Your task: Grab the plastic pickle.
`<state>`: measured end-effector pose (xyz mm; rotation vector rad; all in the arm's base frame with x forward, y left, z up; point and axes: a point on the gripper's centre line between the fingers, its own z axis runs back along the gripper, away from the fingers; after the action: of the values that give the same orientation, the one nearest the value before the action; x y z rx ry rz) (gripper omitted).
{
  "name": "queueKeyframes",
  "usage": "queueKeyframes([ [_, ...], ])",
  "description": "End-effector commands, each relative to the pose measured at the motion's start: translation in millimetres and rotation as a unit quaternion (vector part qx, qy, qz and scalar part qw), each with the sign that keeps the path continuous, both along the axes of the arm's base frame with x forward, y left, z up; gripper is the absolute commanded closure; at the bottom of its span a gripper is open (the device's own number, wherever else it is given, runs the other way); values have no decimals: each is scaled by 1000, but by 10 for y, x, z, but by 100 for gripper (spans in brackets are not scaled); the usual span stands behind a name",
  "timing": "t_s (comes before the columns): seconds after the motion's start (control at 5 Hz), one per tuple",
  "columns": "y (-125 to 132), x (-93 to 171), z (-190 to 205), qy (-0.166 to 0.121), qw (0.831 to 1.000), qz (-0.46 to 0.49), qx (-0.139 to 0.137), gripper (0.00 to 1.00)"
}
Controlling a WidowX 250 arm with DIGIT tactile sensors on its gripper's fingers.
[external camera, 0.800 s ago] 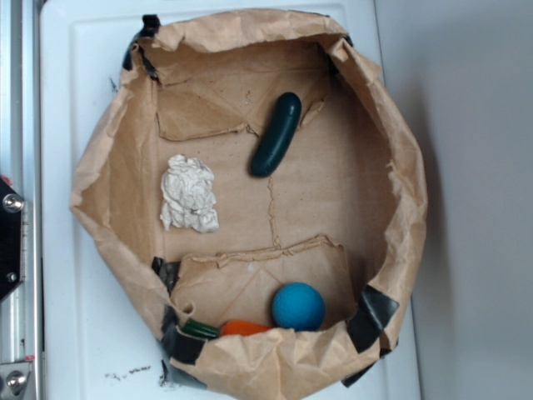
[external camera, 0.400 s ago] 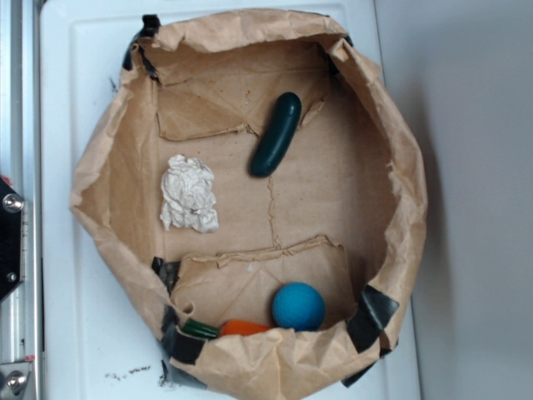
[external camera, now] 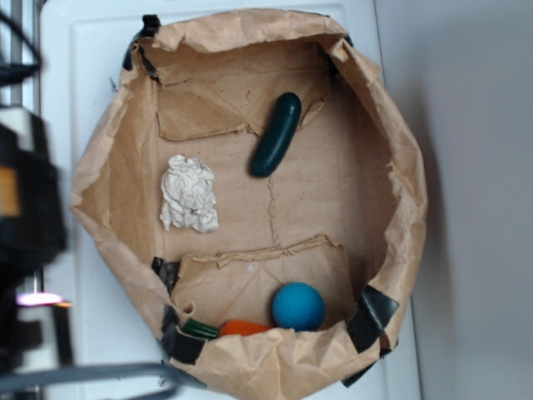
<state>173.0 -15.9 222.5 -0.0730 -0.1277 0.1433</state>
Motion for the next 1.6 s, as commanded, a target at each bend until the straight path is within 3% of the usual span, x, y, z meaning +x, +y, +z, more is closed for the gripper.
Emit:
queueKeyframes([
  [0.0, 224, 426, -323, -4, 995, 93, -41, 0],
  [0.2, 285, 467, -397, -2, 990, 129, -61, 0],
  [1.0, 285, 467, -397, -2, 990, 129, -61, 0],
  [1.2, 376, 488, -564, -34, 984, 164, -62, 0],
  [1.4, 451, 715, -802, -60, 976, 206, -42, 0],
])
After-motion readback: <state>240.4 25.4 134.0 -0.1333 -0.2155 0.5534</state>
